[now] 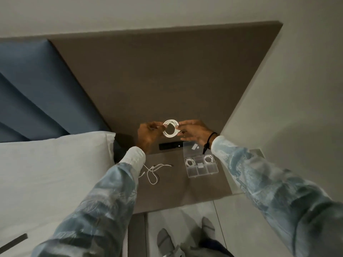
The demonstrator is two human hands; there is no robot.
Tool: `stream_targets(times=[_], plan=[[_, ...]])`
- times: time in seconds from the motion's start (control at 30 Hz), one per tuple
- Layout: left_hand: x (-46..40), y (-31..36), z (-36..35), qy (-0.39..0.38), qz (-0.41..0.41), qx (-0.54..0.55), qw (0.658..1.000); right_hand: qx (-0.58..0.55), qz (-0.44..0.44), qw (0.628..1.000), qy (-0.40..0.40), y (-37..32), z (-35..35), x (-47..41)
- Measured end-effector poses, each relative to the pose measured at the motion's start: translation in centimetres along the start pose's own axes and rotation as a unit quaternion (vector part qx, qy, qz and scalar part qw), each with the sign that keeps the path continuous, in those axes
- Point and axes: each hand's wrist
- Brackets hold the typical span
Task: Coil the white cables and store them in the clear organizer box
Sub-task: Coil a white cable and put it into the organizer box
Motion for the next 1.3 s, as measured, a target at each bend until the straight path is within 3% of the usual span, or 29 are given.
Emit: stream_targets(times=[0.1, 0.33, 0.6, 0.73, 1.03, 1.3], plan=[[-1.0, -2.6, -2.0, 0.002, 0.034, -0.060, 0.998, 0.023, -0.025, 0.999, 0.033, 2.9, 1.7, -1.3], [-4.3, -13.3, -9.2, -0.029, 0.090, -0.080, 0.992, 0.079, -0.025, 0.986, 0.142, 12.8, 7.3, -6.2], [-9.6, -31.8, -15.6, -0.068, 0.164, -0.134, 0.975, 0.115, -0.059, 0.979, 0.155, 30.6, 14.3, -17.3], [-11.6, -39.0, -17.7, -0.029, 0.194, -0.199, 0.960, 0.117, -0.089, 0.981, 0.130, 38.0, 16.1, -22.7], [-12.9, -43.3, -19.8, 0.000, 0.170, -0.311, 0.935, 0.321, -0.023, 0.944, 0.066, 42.3, 17.1, -27.5], [-13.4, -44.7, -20.4, -0.026, 0.167, -0.391, 0.905, 0.387, -0.008, 0.919, 0.072, 43.3, 16.6, -29.3]])
Point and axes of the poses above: each hand's wrist, its own x-axis away from the middle knuckle, its own z-axis out of the back of the hand, y = z × x, and after that the axes turned 7 degrees about -y, right-handed
